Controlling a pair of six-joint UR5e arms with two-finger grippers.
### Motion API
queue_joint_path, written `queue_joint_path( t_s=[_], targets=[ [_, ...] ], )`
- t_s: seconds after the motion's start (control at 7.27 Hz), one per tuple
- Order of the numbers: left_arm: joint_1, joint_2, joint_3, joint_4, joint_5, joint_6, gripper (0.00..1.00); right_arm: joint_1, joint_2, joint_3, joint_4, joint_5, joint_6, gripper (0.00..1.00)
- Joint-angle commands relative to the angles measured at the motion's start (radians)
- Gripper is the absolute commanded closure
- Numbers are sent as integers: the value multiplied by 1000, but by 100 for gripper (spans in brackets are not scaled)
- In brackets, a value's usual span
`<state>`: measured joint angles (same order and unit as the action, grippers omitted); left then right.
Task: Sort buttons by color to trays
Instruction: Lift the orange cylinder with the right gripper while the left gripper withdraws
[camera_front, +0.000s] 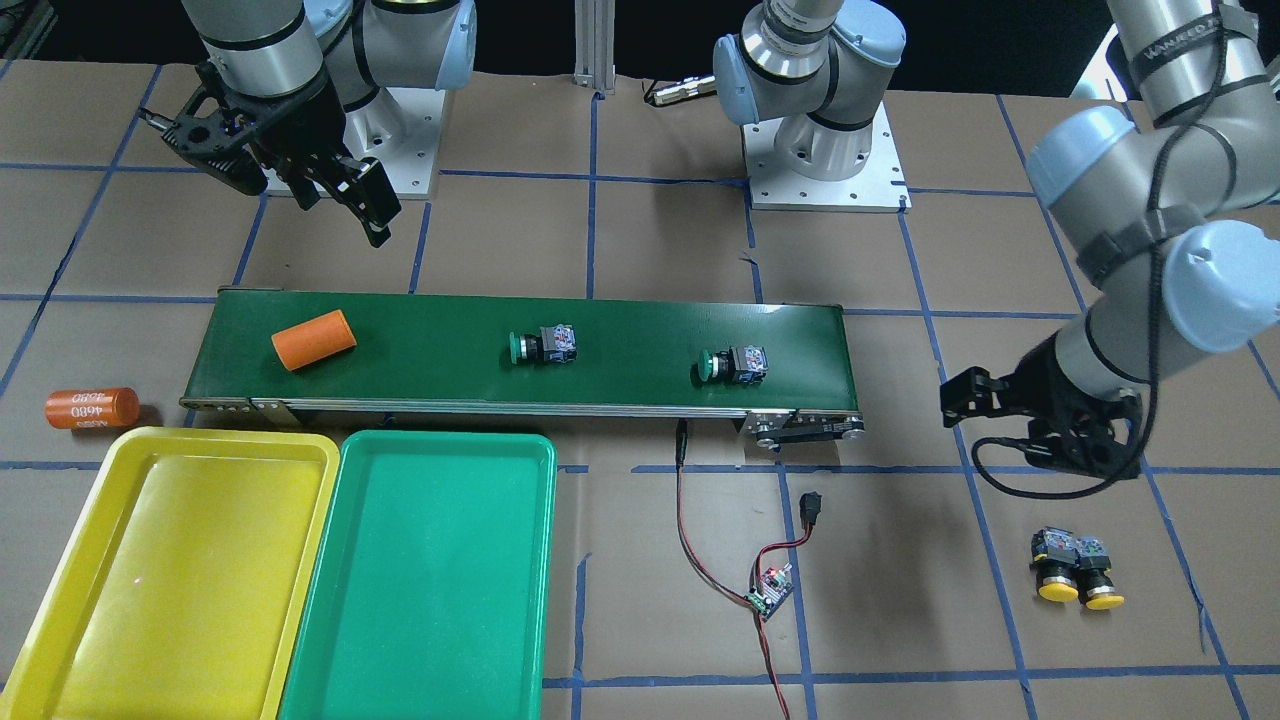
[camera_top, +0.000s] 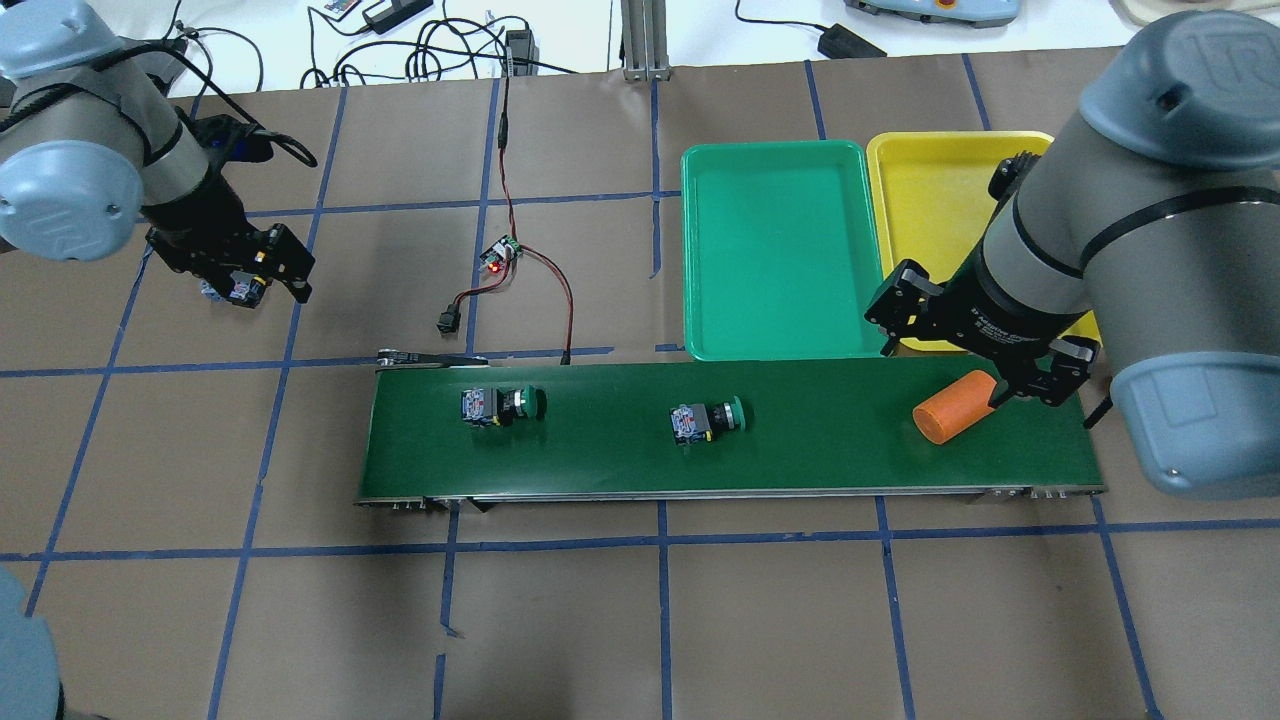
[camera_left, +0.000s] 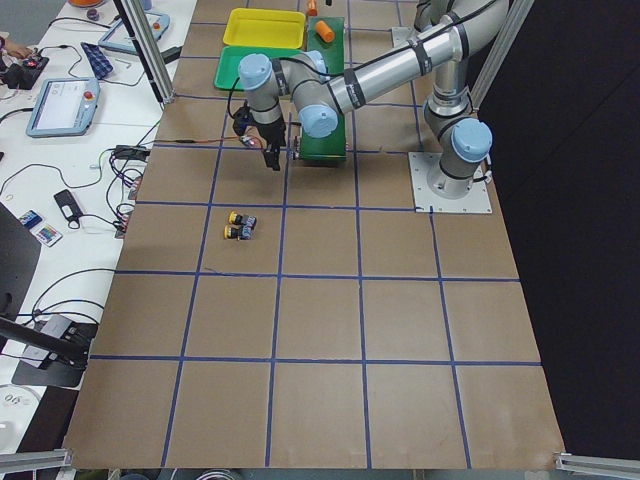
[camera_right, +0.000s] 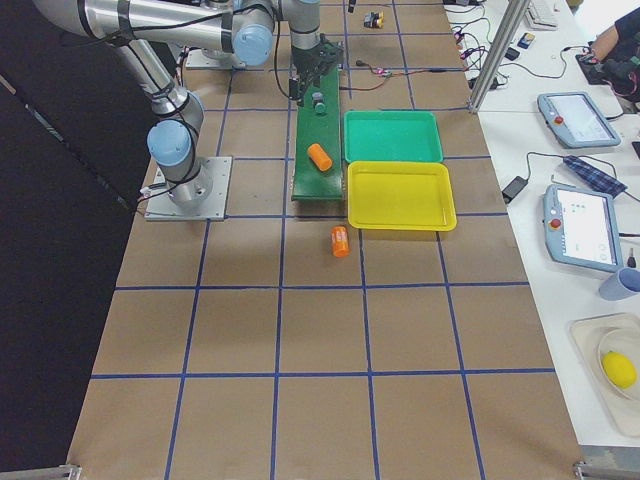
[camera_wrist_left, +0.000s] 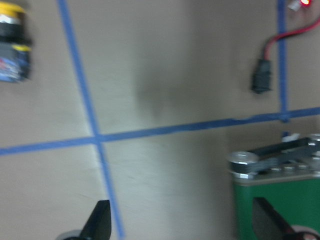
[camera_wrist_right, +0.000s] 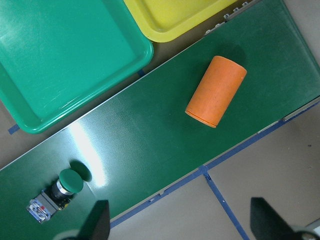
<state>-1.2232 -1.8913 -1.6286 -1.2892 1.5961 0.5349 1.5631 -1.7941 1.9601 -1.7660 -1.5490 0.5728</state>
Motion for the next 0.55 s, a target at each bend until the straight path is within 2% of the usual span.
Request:
queue_joint_path(
  t_s=[0.0,0.27,0.41],
  targets=[
    [97,-168,177,30,-4,160,0,5,33,2,-32,1,121,0],
    [103,-250,278,34,-1,192,0,23,62,3,-35,29,324,0],
    [103,-302,332,48,-2,223,0,25,77,3,-36,30,355,0]
  ],
)
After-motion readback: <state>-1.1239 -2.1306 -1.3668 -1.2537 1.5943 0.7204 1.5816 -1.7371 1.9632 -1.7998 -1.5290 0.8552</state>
